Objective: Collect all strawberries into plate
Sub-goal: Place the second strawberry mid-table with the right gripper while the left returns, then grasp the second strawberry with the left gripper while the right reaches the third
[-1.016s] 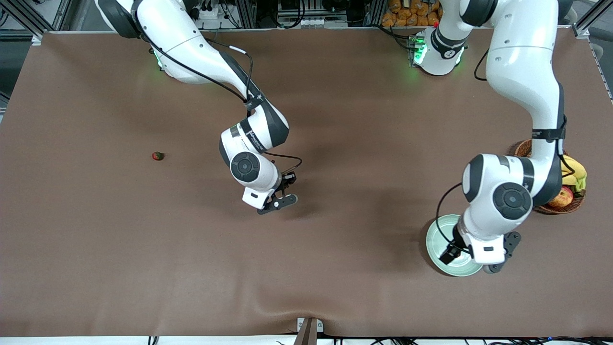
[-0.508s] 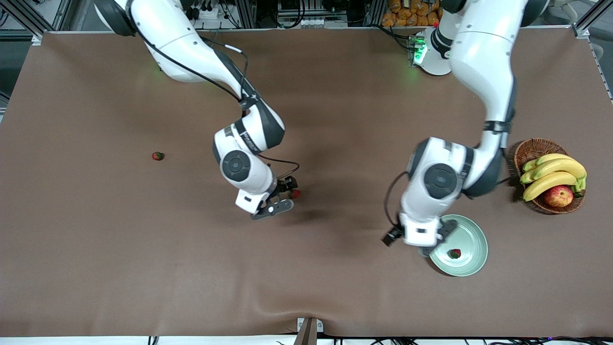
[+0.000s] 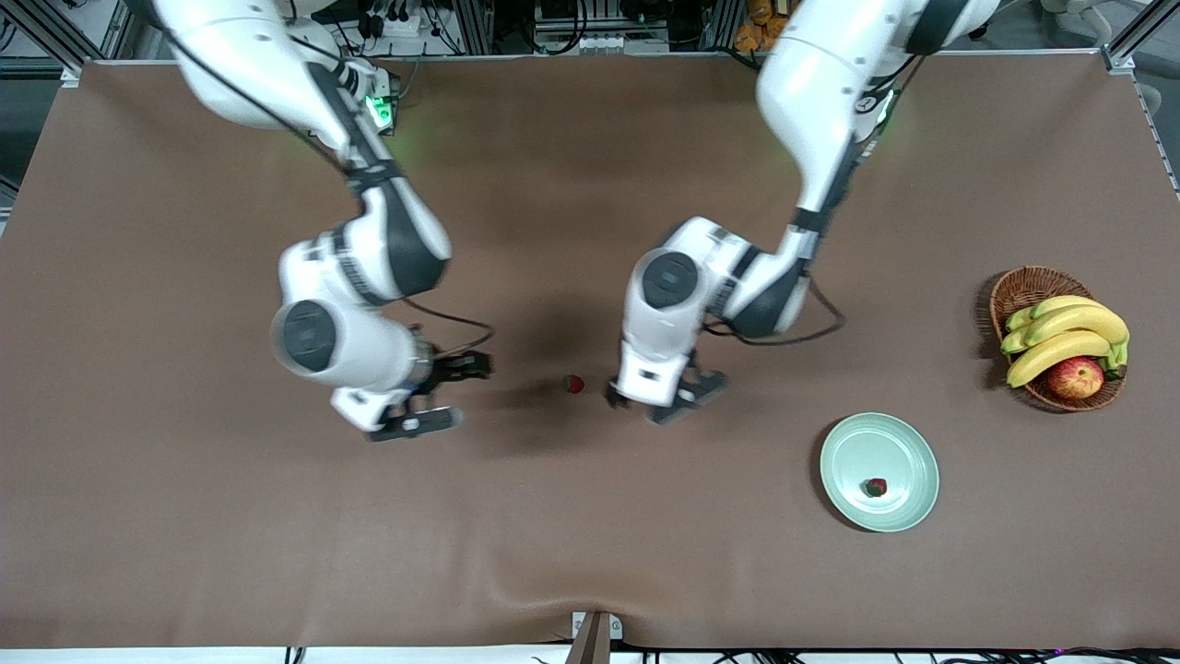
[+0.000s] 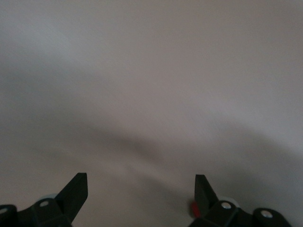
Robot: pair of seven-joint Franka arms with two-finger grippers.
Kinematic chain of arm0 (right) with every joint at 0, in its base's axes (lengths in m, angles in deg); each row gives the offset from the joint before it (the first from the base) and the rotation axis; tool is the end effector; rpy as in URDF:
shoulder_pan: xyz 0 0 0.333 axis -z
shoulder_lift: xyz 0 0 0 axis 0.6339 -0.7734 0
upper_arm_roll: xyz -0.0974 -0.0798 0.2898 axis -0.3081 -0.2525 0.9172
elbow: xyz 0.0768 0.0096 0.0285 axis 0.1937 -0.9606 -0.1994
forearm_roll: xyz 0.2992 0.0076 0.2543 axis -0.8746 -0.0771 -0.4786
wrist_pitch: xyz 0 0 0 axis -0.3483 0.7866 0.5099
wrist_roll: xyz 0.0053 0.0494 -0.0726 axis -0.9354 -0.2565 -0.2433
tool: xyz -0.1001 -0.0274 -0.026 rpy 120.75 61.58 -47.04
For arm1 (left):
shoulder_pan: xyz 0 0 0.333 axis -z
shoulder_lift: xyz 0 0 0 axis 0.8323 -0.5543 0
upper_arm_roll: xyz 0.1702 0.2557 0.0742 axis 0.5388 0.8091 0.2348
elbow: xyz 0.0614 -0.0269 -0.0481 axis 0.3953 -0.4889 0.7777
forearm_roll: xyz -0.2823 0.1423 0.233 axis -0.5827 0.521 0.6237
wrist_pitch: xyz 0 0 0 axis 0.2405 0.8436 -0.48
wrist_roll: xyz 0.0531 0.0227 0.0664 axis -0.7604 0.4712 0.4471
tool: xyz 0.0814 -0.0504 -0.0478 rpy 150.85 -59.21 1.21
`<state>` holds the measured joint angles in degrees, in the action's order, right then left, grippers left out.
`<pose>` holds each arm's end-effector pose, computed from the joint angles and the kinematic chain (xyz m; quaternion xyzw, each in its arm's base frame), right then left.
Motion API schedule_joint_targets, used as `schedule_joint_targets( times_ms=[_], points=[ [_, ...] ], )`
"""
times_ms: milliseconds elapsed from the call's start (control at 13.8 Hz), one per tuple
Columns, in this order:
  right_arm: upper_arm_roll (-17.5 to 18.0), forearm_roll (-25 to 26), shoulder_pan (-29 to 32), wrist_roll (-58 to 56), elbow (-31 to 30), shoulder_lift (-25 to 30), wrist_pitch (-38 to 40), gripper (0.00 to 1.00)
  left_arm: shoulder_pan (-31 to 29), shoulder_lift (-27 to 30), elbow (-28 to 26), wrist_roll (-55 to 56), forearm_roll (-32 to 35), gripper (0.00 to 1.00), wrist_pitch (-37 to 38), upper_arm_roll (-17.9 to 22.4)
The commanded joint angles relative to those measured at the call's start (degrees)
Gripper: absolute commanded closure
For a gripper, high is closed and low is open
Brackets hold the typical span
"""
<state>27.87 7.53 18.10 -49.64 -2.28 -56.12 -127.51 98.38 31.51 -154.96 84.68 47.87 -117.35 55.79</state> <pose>0.6519 0.2492 0.3446 -0.9911 -0.0559 0.0760 0.0937 0.5720 -0.4784 0.2543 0.9696 0.2343 0.0598 0.0370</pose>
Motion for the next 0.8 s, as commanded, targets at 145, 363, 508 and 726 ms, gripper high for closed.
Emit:
schedule_joint_targets(
  times_ms=[145, 363, 508, 726],
  points=[
    [0.93, 7.52, 9.89, -3.56, -6.69, 7.06, 4.49, 0.00, 4.70, -4.30, 3.56, 13.63, 0.55, 0.00, -3.24, 0.51],
    [0.14, 9.57, 14.20, -10.08, -11.79, 9.00, 4.14, 0.00, 5.50, -5.01, 3.65, 30.43, 0.55, 0.00, -3.33, 0.60],
    [-0.39, 9.75, 17.27, -13.59, -14.60, 9.00, 3.97, 0.00, 5.68, -5.28, 3.83, 37.91, 0.47, 0.00, -4.02, 0.60],
    [-0.91, 9.84, 20.00, -18.43, -20.31, 9.09, 1.43, 0.00, 5.77, -7.64, 5.23, 43.64, 0.46, 0.00, -9.20, 0.51]
  ],
)
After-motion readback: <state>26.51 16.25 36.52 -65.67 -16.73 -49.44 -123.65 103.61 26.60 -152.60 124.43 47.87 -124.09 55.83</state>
